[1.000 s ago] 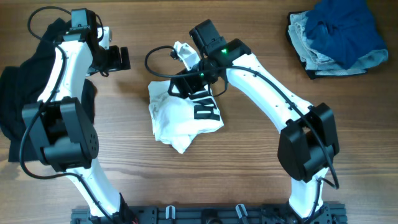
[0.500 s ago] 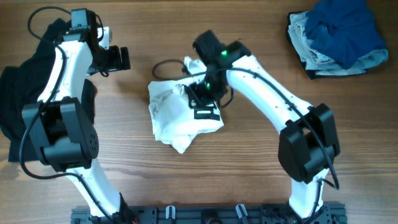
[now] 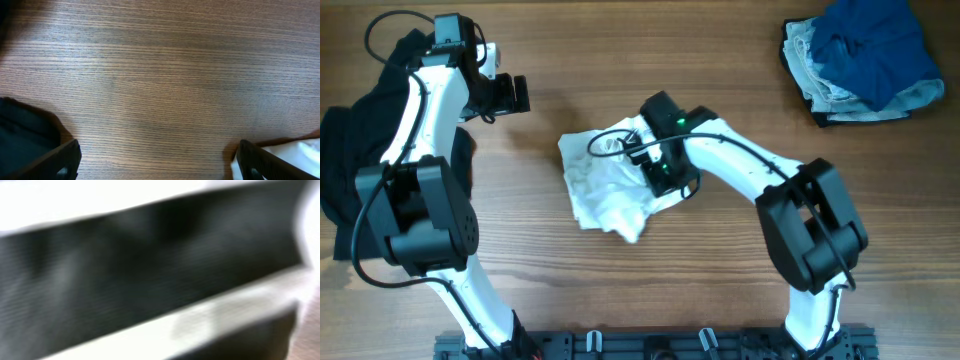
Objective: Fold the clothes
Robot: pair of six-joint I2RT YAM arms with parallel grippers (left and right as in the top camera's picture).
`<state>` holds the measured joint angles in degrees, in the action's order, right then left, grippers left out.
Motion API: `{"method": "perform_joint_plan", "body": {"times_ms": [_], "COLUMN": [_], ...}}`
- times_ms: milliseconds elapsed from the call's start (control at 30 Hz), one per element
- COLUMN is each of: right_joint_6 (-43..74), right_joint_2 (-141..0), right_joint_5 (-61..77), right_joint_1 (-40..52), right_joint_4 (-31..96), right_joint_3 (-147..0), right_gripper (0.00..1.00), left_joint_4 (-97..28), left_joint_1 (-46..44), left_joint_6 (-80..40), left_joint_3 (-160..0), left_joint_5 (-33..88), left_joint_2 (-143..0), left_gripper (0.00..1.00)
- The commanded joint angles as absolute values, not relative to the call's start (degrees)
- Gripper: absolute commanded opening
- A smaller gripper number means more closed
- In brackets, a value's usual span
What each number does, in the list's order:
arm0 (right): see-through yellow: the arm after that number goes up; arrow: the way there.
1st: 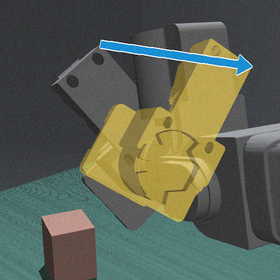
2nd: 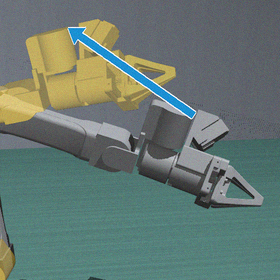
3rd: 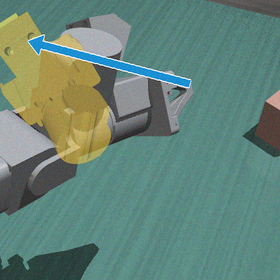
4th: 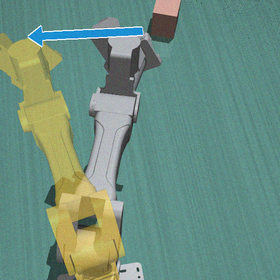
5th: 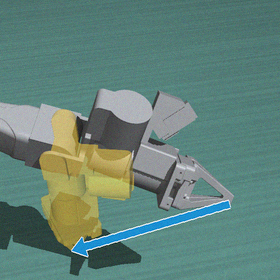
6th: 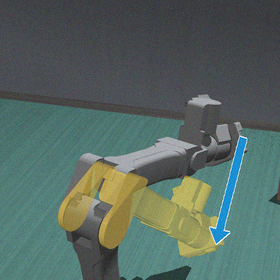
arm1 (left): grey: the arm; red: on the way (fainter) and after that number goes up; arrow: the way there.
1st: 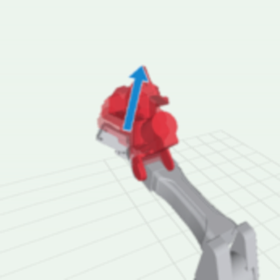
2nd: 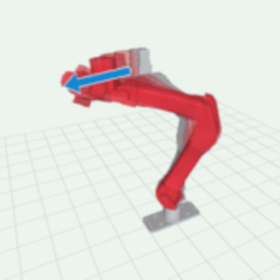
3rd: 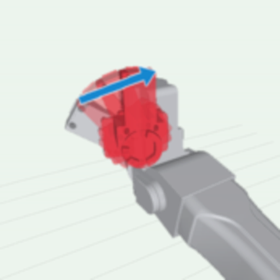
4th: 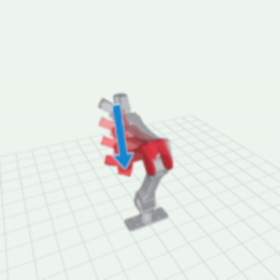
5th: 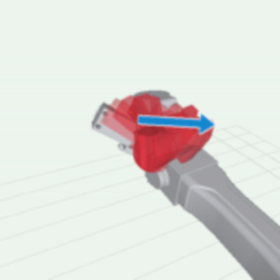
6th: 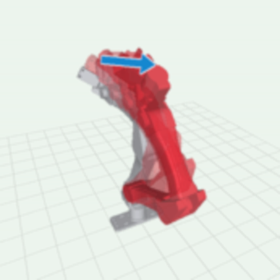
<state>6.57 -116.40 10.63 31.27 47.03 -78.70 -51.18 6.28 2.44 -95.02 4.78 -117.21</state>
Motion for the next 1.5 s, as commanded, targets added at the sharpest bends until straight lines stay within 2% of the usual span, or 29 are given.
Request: {"method": "perform_joint_plan", "body": {"times_ms": [0,267,367,467,533,600,733,900,1167,1467], "right_joint_6": [8.78,2.63,1.37,1.48,1.52,2.31,8.16,13.21,22.48,23.16], "right_joint_2": [-115.94,-116.07,-115.31,-112.07,-108.68,-104.75,-100.05,-102.04,-109.89,-115.44], "right_joint_5": [2.57,0.05,2.2,4.75,8.25,11.66,12.56,11.22,-5.37,-6.68], "right_joint_1": [25.34,14.24,11.73,11.57,12.43,14.24,21.23,30.46,36.23,36.42], "right_joint_4": [43.83,40.36,45.04,50.61,53.98,56.62,59.77,57.89,57.08,54.94], "right_joint_3": [-76.38,-76.58,-79.9,-84.71,-88.42,-90.85,-91.05,-87.7,-86.52,-86.5], "right_gripper": [0.04,0.04,0.05,0.09,0.16,0.29,0.39,0.52,0.58,0.58], "left_joint_4": [-51.24,-51.18,-51.4,-51.42,-51.37,-51.42,-51.2,-50.98,-51.05,-51.22], "left_joint_1": [6.72,6.72,6.72,6.72,6.72,6.72,6.92,10.2,16.6,17.63], "left_joint_6": [2.09,2.09,2.09,2.09,2.09,2.09,2.09,-0.95,-5.43,-5.41], "left_joint_3": [-95.57,-95.57,-95.57,-95.57,-95.57,-95.57,-95.57,-95.57,-95.57,-95.57], "left_joint_5": [5.76,5.76,5.72,5.72,5.72,5.72,5.43,5.26,6.81,6.79], "left_joint_2": [-117.89,-117.89,-117.89,-117.89,-117.89,-117.89,-117.89,-117.89,-117.89,-117.89], "left_gripper": [1.0,1.0,1.0,1.0,1.0,1.0,1.0,1.0,1.0,1.0]}}
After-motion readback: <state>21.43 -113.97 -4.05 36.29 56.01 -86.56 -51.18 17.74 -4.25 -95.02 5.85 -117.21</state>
